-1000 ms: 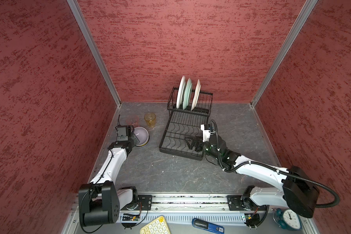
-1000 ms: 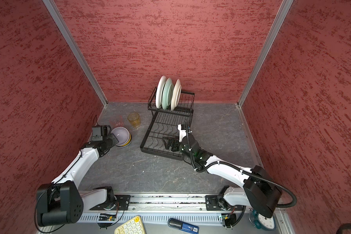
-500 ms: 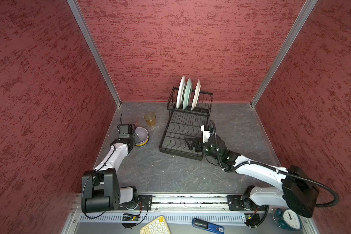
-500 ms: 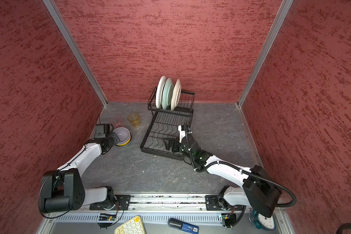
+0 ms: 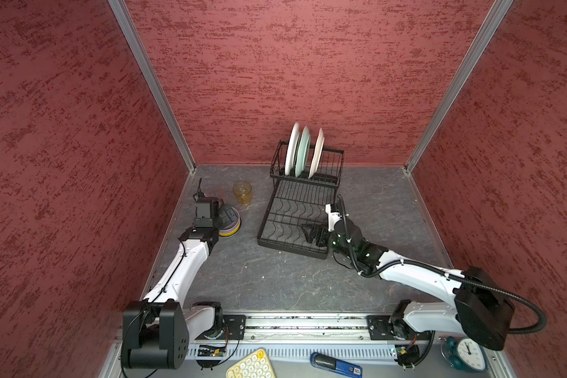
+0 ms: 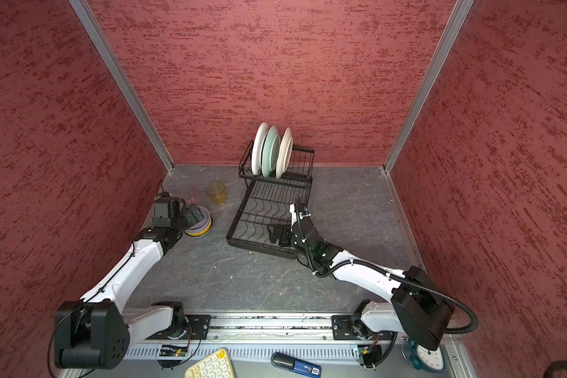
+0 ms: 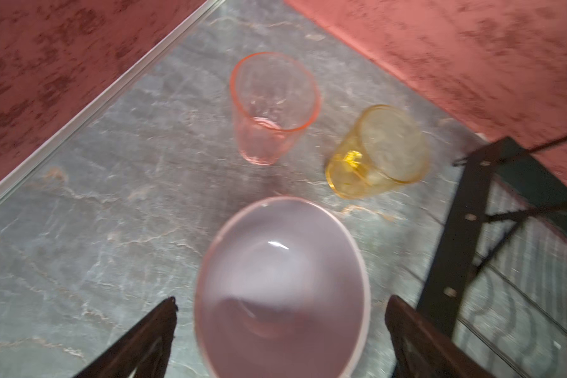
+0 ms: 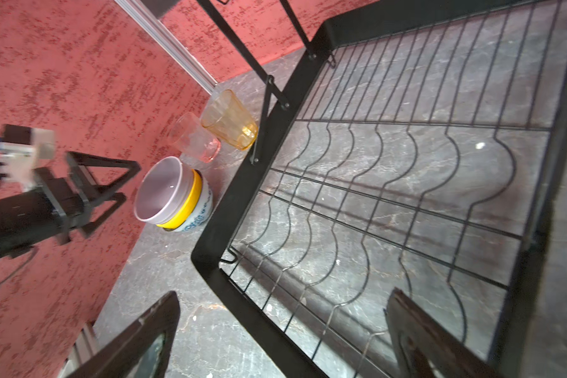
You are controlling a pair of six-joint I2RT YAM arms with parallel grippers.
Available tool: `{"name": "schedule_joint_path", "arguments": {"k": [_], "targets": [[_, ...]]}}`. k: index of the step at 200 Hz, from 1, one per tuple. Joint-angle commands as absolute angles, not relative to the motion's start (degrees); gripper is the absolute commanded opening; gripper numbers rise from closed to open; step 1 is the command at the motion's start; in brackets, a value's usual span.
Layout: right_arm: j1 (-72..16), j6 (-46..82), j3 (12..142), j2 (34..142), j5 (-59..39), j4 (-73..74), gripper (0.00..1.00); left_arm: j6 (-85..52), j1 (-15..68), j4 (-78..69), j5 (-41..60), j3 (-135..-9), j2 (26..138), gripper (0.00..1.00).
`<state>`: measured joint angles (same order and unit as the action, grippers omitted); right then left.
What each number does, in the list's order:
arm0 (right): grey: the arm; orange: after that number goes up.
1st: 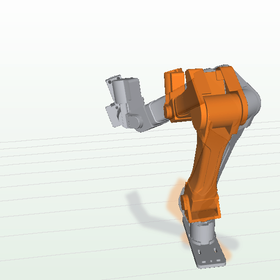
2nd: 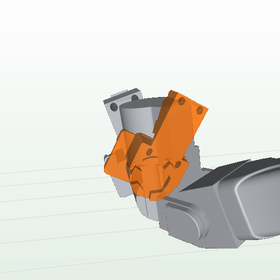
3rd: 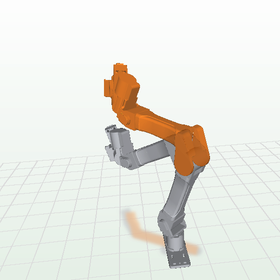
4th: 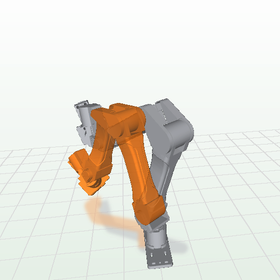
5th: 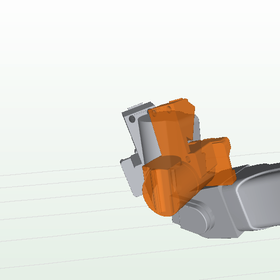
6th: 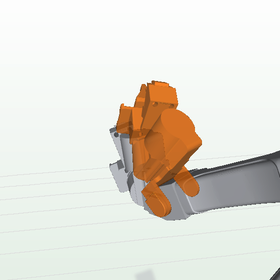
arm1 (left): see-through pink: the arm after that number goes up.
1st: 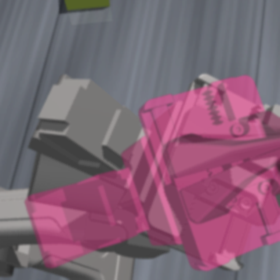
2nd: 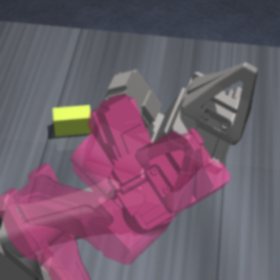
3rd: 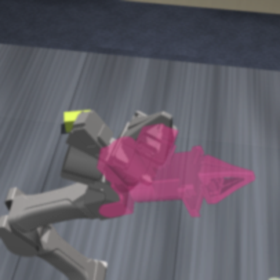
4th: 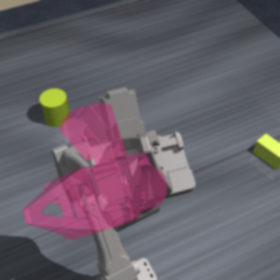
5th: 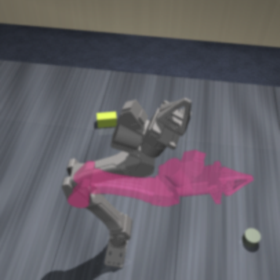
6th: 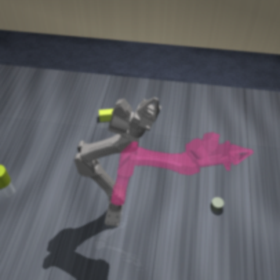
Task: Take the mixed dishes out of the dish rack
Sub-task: 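Lower the lilac bowl into the yellow bowl and open the left gripper, then move the left gripper toward the upright plates while the right withdraws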
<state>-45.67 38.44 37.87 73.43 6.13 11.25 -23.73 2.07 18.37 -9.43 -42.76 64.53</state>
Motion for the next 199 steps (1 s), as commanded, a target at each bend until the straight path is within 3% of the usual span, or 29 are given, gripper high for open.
{"name": "schedule_joint_path", "arguments": {"k": [1,84,128,152,199], "targets": [[-45.61,37.62,37.31,68.99,10.23,8.5,0.99,-23.89,4.91,18.59,-9.05,-40.83,61.72,1.0],[-45.62,36.6,36.52,60.5,15.6,-1.71,0.99,-28.84,16.17,17.76,-2.06,-42.97,56.44,1.0],[-45.62,38.88,31.36,58.73,13.86,2.28,0.99,-27.78,21.98,15.84,-0.06,-49.78,57.38,1.0],[-45.6,39.09,29.6,58.75,12.19,3.7,0.99,-27.03,22.92,14.17,5.29,-54.82,61.69,1.0],[-45.62,39.2,28.26,60.47,9.54,8.08,0.99,-24.83,23.28,8.48,4.4,-58.48,65.55,1.0]]}}
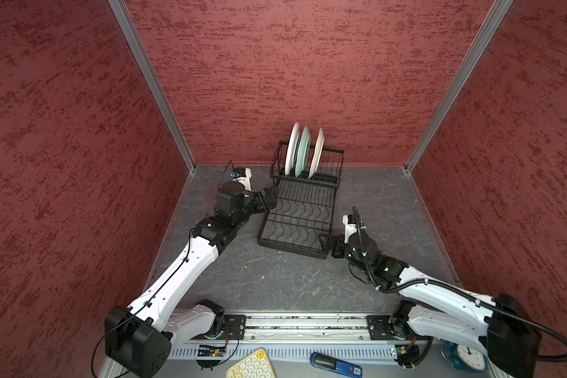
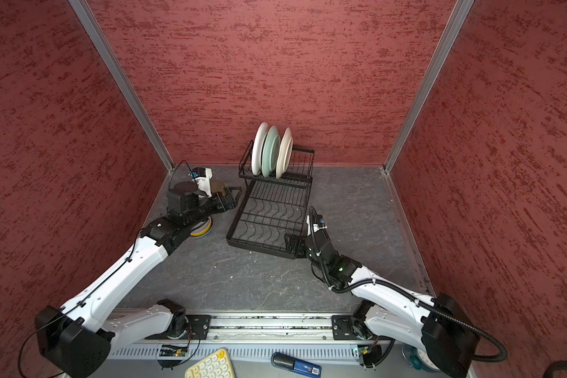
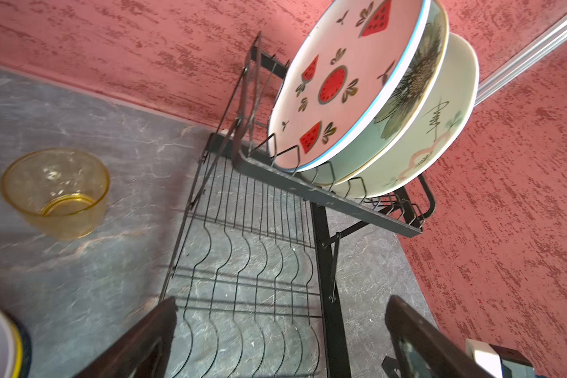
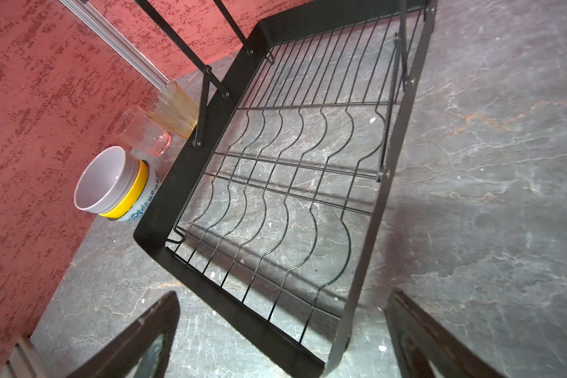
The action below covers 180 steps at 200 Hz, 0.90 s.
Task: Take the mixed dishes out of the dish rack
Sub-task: 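Move the left gripper toward the upright plates while the right withdraws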
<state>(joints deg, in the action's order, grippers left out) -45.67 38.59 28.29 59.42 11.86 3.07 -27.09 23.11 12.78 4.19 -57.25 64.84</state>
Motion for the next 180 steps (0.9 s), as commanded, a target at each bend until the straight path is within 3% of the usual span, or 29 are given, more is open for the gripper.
{"name": "schedule_joint_path", "arguments": {"k": [1,18,63,180], "targets": [[-45.62,39.2,28.23,60.56,9.43,8.22,0.99,-24.76,23.28,8.33,4.36,-58.51,65.6,1.0],[-45.62,39.33,28.04,61.84,7.88,10.21,0.99,-23.61,23.29,6.24,3.13,-59.19,66.32,1.0],[-45.62,38.91,26.54,61.29,4.29,14.44,0.99,-22.25,23.29,1.5,3.51,-61.57,68.91,0.87],[-45.62,40.46,21.99,53.82,5.72,14.01,0.99,-20.5,24.16,-0.96,4.27,-71.74,80.87,0.64]]}}
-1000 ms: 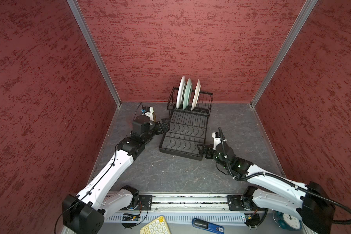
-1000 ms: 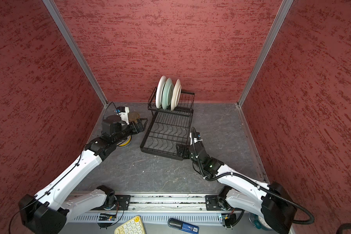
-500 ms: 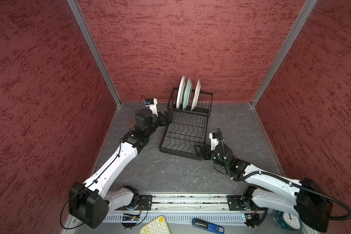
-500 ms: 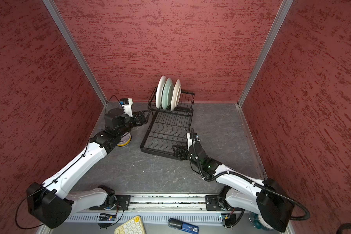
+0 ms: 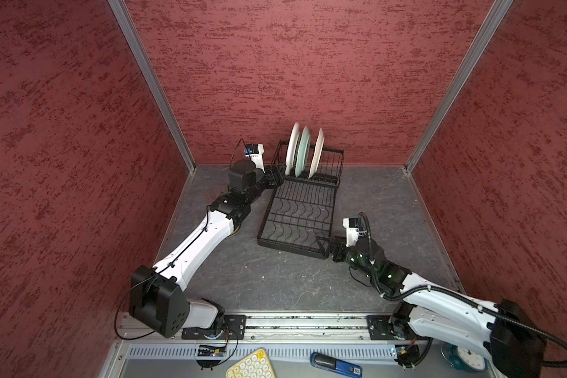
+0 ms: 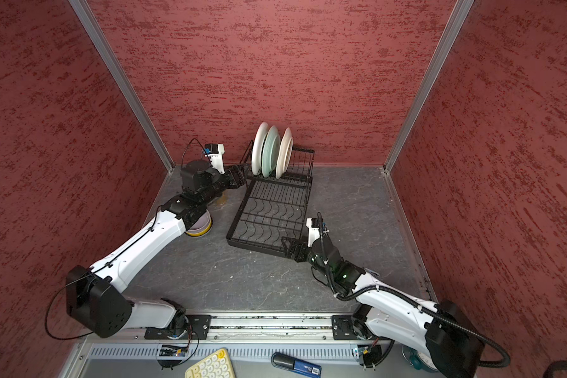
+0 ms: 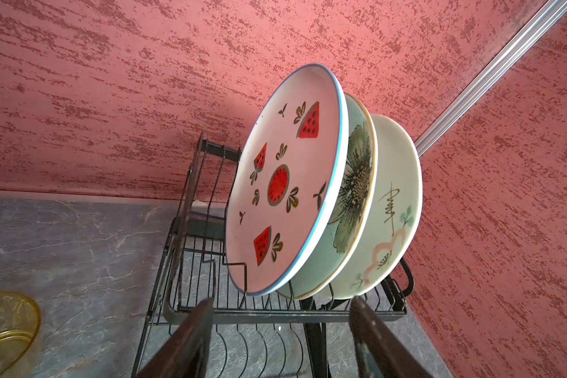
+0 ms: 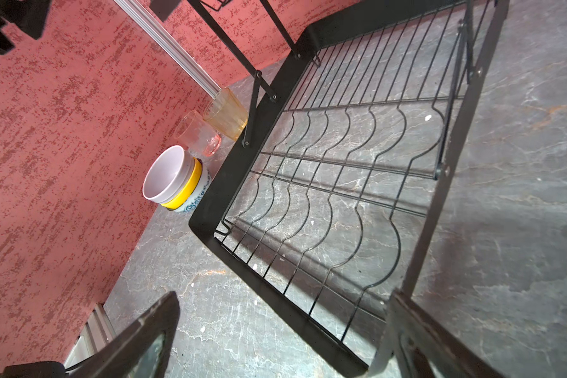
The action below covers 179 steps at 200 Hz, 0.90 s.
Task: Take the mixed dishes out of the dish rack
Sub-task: 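Move the left gripper toward the upright plates while the right withdraws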
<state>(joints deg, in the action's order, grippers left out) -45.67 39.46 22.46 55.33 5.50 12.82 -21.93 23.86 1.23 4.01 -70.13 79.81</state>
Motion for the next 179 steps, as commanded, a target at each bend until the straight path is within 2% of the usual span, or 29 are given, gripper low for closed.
{"name": "schedule_joint_path", "arguments": {"k": [1,71,98,145,179], "targets": [[-45.62,40.45,21.98,53.81,5.76,13.99,0.99,-20.49,24.16,-1.01,4.29,-71.77,80.91,0.64],[-45.62,40.94,21.05,51.91,7.43,11.72,0.99,-20.7,25.17,-5.36,6.16,-72.27,84.37,0.56],[-45.62,41.16,21.03,51.18,7.55,10.77,0.99,-19.33,25.73,-5.16,4.45,-74.15,86.92,0.54],[-45.62,42.08,20.07,48.84,8.77,9.52,0.99,-16.65,26.02,-4.55,1.3,-77.26,91.4,0.43],[-45.62,42.1,20.41,48.23,9.53,8.11,0.99,-15.07,26.08,-4.0,0.79,-80.02,94.47,0.43]]}}
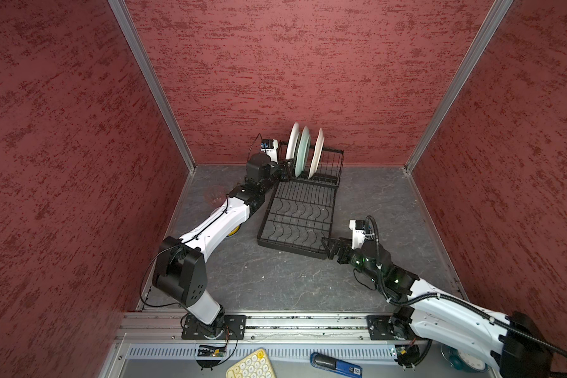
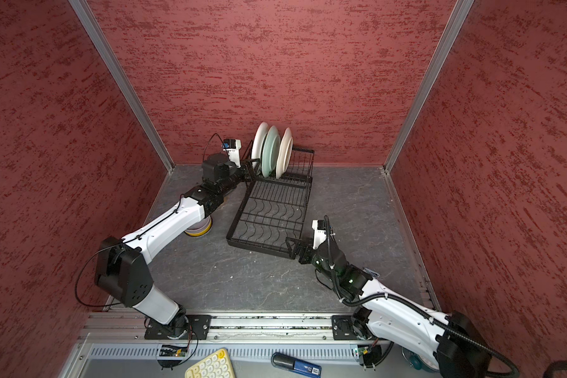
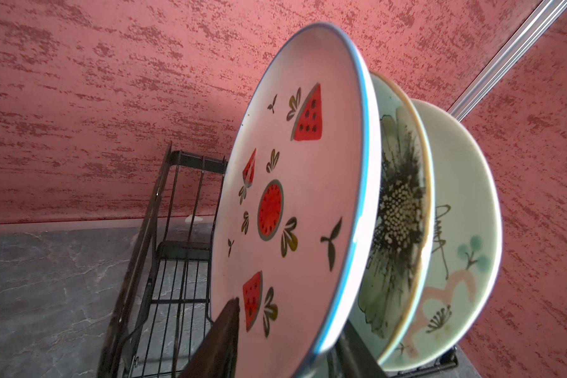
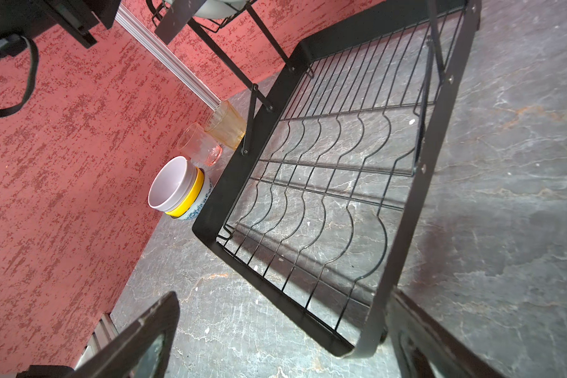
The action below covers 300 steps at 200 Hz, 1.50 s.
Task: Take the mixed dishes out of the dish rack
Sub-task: 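Move the left gripper toward the upright plates while the right withdraws, then close the left gripper on the rim of the watermelon-printed plate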
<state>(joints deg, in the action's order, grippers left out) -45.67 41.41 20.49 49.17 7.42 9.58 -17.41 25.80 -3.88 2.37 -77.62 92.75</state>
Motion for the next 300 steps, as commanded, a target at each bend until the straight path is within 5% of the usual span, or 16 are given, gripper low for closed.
{"name": "schedule_joint_path", "arguments": {"k": [1,300], "targets": [[-45.62,42.14,20.45,48.2,9.51,8.06,0.99,-15.09,26.05,-3.98,0.83,-80.09,94.52,0.43],[-45.62,43.09,19.34,47.49,11.69,6.07,0.99,-9.04,25.58,-1.74,5.27,-90.26,102.21,0.14]]}}
